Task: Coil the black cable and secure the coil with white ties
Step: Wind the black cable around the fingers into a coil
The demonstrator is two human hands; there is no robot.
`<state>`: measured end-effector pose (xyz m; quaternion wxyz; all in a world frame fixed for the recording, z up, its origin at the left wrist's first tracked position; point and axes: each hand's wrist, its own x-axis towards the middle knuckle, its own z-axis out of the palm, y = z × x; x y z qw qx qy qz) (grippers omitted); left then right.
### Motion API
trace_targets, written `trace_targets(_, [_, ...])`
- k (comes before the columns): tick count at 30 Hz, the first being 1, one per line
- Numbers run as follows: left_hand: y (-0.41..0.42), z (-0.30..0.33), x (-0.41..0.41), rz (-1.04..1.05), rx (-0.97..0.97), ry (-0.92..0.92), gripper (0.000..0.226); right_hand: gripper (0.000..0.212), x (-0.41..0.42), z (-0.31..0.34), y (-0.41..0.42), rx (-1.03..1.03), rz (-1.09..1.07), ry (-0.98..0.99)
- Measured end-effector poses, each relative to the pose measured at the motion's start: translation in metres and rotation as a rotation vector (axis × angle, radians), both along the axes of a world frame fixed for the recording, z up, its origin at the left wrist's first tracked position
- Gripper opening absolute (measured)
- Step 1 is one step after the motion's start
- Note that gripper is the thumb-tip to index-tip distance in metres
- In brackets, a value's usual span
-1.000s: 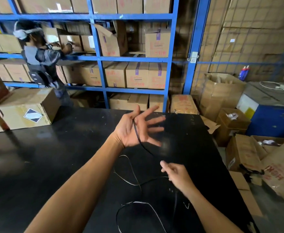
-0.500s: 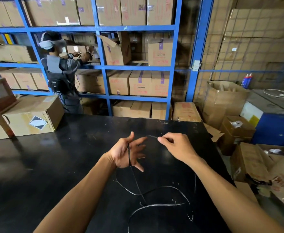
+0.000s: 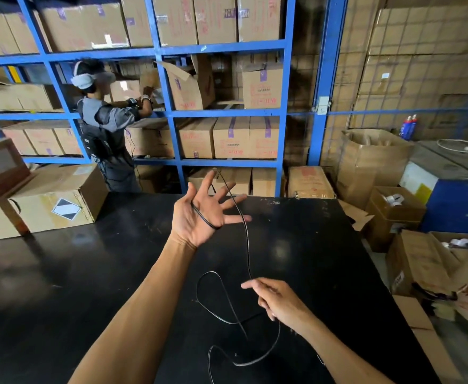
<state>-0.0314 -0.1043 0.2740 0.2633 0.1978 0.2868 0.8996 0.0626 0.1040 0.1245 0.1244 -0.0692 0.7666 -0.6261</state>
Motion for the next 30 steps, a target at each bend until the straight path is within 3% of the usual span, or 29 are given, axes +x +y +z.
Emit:
trace_targets(3, [0.004,0.009,0.012,-0.210,-0.041,0.069,0.061,0.046,-0.013,0.004,0.007,0.321,-0.123,-0.025])
trace_targets(5, [0.008,0.008,0.023,-0.376,-0.095,0.096,0.064,0.053,-0.030,0.021,0.016,0.390,-0.255,0.006])
trace_targets(9, [0.013,-0.014,0.045,-0.642,-0.334,0.083,0.066,0.019,-0.072,0.076,0.037,0.404,-0.313,0.108])
trace_targets(11, [0.014,-0.029,0.052,-0.659,-0.503,0.033,0.066,0.017,-0.083,0.111,0.046,0.504,-0.266,0.196])
trace_targets(14, [0.011,-0.046,0.050,-0.576,-0.647,-0.042,0.065,0.024,-0.088,0.146,0.051,0.620,-0.212,0.321])
trace_targets(17, [0.006,-0.056,0.041,-0.436,-0.668,-0.124,0.065,0.020,-0.086,0.155,0.046,0.680,-0.193,0.444])
trace_targets(21, [0.003,-0.060,0.027,-0.208,-0.603,-0.205,0.067,0.015,-0.068,0.143,0.036,0.575,-0.229,0.544])
trace_targets(26, [0.004,-0.046,0.012,0.031,-0.334,-0.298,0.060,0.014,-0.029,0.099,0.019,0.267,-0.146,0.336])
trace_targets(30, [0.003,-0.032,0.002,0.065,-0.180,-0.243,0.061,0.022,-0.003,0.050,0.004,0.092,-0.091,0.226])
